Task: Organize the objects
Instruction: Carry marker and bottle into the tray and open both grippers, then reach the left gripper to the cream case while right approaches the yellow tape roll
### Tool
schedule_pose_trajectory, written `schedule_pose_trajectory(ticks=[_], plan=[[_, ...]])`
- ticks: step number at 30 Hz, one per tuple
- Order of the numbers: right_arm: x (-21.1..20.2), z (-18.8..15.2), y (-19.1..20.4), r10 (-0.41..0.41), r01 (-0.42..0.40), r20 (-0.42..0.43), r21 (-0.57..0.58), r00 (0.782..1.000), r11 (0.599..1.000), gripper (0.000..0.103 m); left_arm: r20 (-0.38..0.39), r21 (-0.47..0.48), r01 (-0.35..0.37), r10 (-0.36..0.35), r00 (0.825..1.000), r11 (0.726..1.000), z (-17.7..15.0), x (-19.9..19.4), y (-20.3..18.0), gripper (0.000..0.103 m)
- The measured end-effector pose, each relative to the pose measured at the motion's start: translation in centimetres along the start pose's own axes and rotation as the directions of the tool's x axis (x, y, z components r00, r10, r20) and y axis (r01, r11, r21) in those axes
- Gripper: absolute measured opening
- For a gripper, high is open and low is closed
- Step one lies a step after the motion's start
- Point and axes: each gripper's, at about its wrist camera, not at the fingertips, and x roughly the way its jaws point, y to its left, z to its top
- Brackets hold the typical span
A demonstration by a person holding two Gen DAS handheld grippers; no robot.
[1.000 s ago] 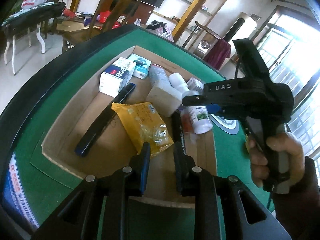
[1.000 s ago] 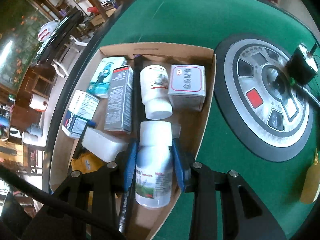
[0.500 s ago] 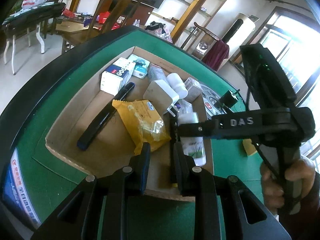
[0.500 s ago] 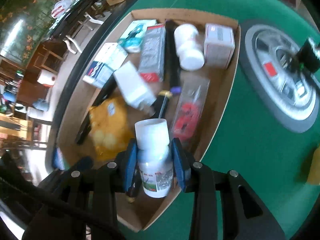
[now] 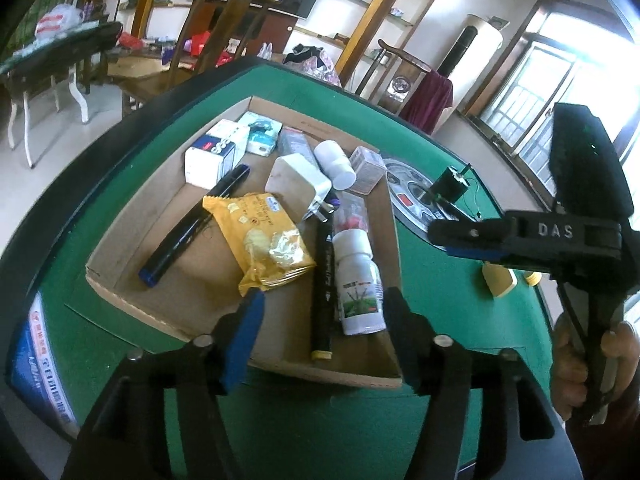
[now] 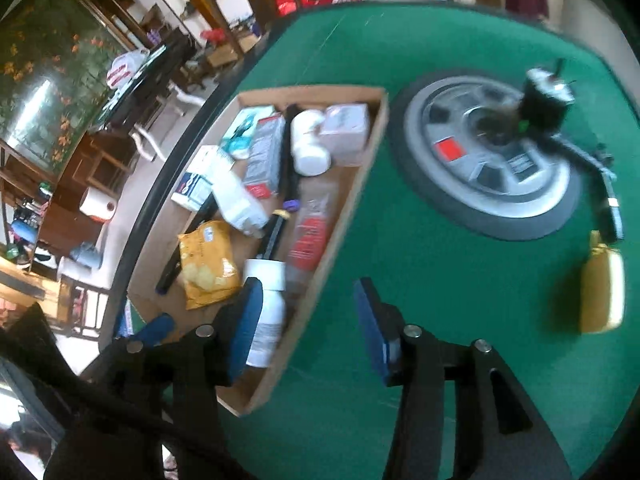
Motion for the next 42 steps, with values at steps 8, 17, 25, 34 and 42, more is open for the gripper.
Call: schedule_pose_trajectory(ticks=[8, 17, 25, 34, 42], plan=[[-3.0, -3.0, -2.6, -0.191, 0.198, 0.120, -0.046, 0.974, 0.979, 0.051, 0.066, 0.177, -0.159, 0.150, 0.986, 0.971, -0.7, -1.1, -5.4, 0.060], [-5.9, -6.2, -7.1, -0.199, 0.196, 0.165, 0.036, 0.966, 0.980, 0.051, 0.107, 0.295, -0.254, 0.232, 0.967, 0.921, -1.9, -1.3, -10.1, 0.060], [-8.9, -8.2, -10.5, -0.203, 0.185, 0.215, 0.103, 0.955, 0.977, 0.051, 0.113, 0.351, -0.272, 0.248, 0.962, 0.896, -3.0, -1.5, -13.5, 0.060], [-12.1, -10.4, -15.0, -0.223, 0.179, 0.258, 0.182, 0.940, 0.967, 0.052, 0.119, 0.423, -0.288, 0.263, 0.958, 0.859, -4.3, -1.3, -17.0, 0.060], [-14.8, -12.2, -20.9, -0.271, 0.181, 0.278, 0.308, 0.922, 0.934, 0.056, 0.031, 0.458, -0.199, 0.208, 0.978, 0.867, -4.7, 0.5, -19.8, 0.060]])
